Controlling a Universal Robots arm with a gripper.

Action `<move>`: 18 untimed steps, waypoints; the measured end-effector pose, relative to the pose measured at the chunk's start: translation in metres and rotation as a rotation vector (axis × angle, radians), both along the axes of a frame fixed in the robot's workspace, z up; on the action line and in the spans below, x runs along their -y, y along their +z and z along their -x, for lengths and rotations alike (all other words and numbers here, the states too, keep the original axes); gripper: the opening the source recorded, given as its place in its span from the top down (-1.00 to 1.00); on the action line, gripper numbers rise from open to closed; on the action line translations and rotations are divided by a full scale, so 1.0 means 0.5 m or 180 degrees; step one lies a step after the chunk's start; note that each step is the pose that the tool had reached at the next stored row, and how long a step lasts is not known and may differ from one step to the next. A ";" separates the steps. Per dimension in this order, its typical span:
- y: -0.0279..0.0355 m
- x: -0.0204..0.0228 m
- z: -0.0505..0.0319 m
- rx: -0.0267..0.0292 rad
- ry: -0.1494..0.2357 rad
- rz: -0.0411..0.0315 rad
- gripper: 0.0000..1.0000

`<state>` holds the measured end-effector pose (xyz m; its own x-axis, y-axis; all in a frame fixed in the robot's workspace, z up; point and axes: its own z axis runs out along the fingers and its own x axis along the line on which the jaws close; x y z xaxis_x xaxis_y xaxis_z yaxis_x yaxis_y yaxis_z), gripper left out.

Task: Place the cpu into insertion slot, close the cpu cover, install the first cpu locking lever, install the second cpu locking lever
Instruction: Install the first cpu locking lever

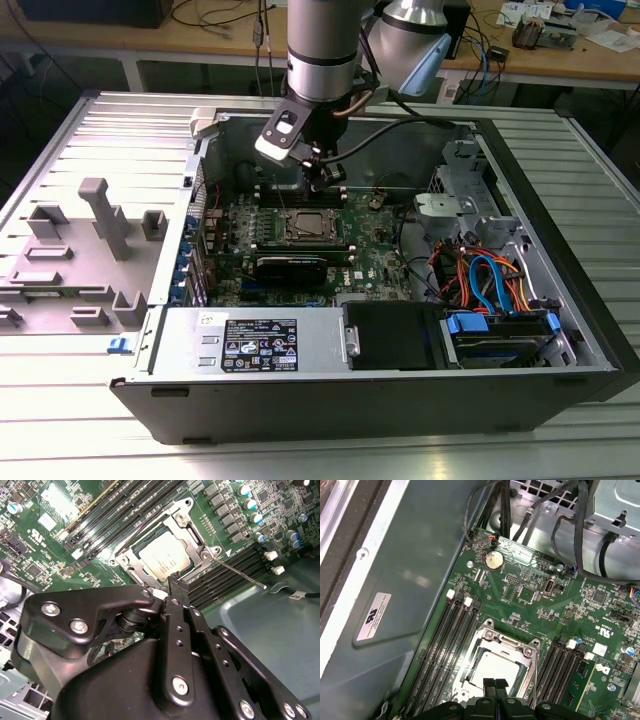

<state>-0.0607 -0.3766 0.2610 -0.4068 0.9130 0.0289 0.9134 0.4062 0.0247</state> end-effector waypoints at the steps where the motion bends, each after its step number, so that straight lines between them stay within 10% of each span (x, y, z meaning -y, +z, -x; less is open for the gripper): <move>1: 0.000 0.0000 0.000 0.0000 0.0016 0.0000 0.79; 18: 0.000 0.0002 0.000 0.0000 0.0111 0.0000 0.79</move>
<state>-0.0609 -0.3767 0.2609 -0.4385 0.8983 0.0290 0.8987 0.4379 0.0248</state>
